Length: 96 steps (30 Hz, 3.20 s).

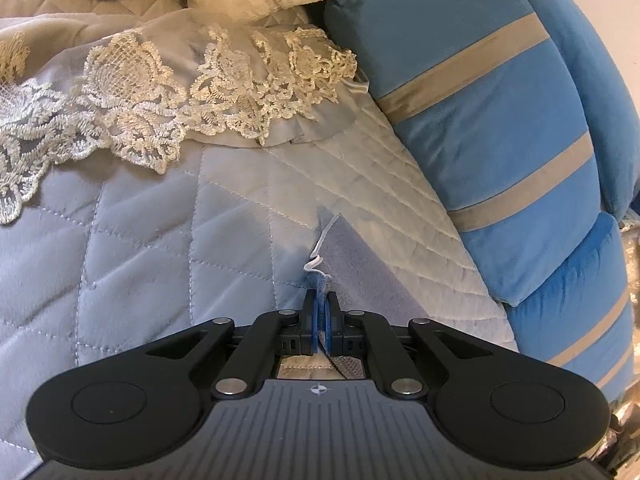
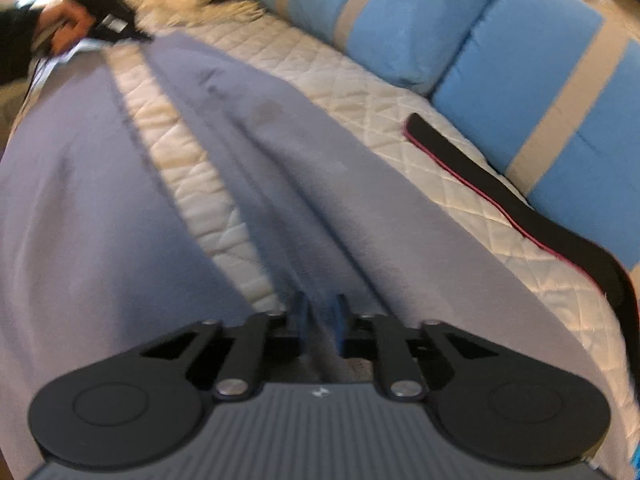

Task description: Fold clothes

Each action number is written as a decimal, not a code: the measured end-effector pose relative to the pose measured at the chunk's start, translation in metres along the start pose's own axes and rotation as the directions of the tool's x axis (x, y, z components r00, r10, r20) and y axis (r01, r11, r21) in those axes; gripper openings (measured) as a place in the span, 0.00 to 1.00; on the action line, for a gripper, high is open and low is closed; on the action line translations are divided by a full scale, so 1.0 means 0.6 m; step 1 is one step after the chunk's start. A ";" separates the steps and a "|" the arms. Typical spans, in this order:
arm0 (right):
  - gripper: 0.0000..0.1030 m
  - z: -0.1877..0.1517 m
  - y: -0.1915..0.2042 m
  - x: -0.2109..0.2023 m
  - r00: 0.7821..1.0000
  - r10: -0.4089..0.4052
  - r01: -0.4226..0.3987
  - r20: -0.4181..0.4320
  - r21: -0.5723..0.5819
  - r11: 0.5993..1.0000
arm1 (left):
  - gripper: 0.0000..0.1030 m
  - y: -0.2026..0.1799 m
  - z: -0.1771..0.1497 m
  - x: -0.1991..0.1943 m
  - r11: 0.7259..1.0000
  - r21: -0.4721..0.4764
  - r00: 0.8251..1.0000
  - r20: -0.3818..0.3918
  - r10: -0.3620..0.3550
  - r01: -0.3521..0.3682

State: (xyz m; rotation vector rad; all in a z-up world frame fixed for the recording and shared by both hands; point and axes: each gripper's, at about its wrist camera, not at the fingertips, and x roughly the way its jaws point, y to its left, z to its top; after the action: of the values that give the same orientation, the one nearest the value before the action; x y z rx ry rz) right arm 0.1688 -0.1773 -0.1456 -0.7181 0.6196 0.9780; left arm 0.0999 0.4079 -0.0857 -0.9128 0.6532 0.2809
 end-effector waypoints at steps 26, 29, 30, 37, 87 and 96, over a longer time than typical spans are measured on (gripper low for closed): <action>0.14 -0.063 0.179 -0.054 0.958 -0.252 0.280 0.135 -0.614 0.738 | 0.41 -0.046 0.009 -0.062 0.982 0.181 0.999 -0.007 0.048 -0.046; 0.47 -0.041 0.168 -0.066 0.956 -0.234 0.292 0.177 -0.515 0.806 | 0.63 -0.103 -0.014 -0.101 0.925 0.378 0.999 0.048 0.022 -0.038; 0.55 -0.031 0.163 -0.071 0.958 -0.216 0.280 0.187 -0.471 0.836 | 0.68 -0.133 -0.031 -0.109 0.879 0.475 0.998 0.059 0.003 -0.031; 0.68 0.049 0.119 -0.062 0.981 -0.064 0.100 0.183 -0.192 0.976 | 0.71 -0.324 -0.191 -0.084 0.517 0.839 0.986 -0.142 -0.089 0.167; 0.50 0.108 0.096 0.010 0.987 0.098 -0.090 0.127 -0.066 0.994 | 0.03 -0.312 -0.612 -0.005 -0.637 0.706 0.942 0.135 -0.307 -0.309; 0.50 0.119 0.046 0.021 0.973 0.205 -0.212 0.105 0.063 0.975 | 0.03 -0.312 -0.623 0.012 -0.646 0.682 0.932 0.162 -0.326 -0.344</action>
State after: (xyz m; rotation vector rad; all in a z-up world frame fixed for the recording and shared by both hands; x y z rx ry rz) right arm 0.1597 -0.1052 -0.1181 -0.5436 0.6510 1.1716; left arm 0.0467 -0.0042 -0.1338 1.3582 0.1912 -0.3040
